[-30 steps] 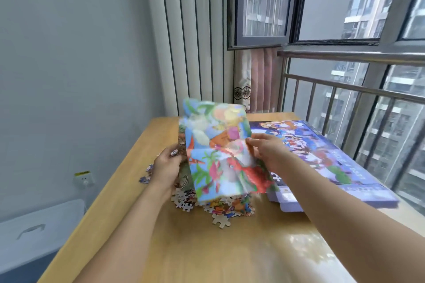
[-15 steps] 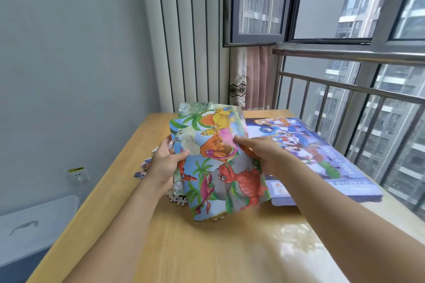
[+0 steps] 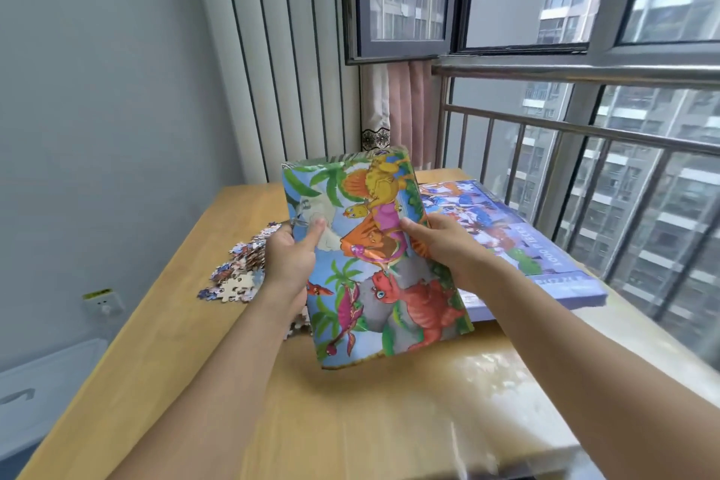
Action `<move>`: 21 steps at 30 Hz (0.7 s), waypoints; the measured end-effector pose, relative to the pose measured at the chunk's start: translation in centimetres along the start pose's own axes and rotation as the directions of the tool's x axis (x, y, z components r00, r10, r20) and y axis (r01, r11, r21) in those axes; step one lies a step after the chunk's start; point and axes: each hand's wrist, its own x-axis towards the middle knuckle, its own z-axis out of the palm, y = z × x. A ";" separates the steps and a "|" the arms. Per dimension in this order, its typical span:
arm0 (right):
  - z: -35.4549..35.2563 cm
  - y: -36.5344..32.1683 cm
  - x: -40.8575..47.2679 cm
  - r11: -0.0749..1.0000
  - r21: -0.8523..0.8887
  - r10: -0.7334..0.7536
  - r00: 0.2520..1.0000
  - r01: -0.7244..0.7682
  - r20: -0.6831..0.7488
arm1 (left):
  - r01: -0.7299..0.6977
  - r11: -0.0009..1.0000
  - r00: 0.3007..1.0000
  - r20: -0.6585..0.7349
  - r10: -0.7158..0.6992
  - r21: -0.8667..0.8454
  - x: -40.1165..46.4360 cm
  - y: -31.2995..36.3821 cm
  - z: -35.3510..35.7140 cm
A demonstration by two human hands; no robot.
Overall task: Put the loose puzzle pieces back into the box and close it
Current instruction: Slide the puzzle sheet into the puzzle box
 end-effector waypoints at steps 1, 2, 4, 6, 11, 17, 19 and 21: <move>-0.9 0.2 -0.3 1.000 0.003 -0.001 1.000 0.001 -0.017 | 0.004 1.000 1.000 0.005 -0.004 0.028 -0.3 -0.1 1.1; -1.7 0.4 -0.4 1.000 -0.008 -0.008 0.998 0.007 -0.056 | 0.022 0.999 1.000 0.019 -0.023 0.042 -0.6 0.0 2.0; -4.1 0.8 -1.0 0.999 -0.034 -0.019 0.989 0.014 -0.148 | 0.035 0.994 0.994 0.096 -0.045 0.102 -1.5 -0.5 3.7; -6.8 1.3 -1.6 1.000 -0.027 0.000 0.976 -0.006 -0.216 | -0.078 0.982 0.963 0.266 0.030 0.171 -3.0 -1.3 4.7; -13.8 2.1 -3.7 1.000 0.012 0.013 0.935 -0.009 -0.354 | -0.516 0.730 0.688 0.725 0.041 0.448 -6.1 -5.0 5.4; -16.5 3.4 -6.1 0.986 0.164 0.058 0.942 -0.004 -0.329 | -0.730 0.514 0.596 0.787 0.158 0.449 -5.8 -6.7 8.0; -16.6 3.3 -6.4 0.983 0.181 0.041 0.952 0.015 -0.303 | -0.739 0.463 0.626 0.754 0.200 0.490 -5.7 -6.7 8.4; -16.9 2.6 -6.8 0.976 0.214 0.025 0.962 0.035 -0.271 | -0.656 0.507 0.716 0.673 0.184 0.559 -5.6 -6.2 9.2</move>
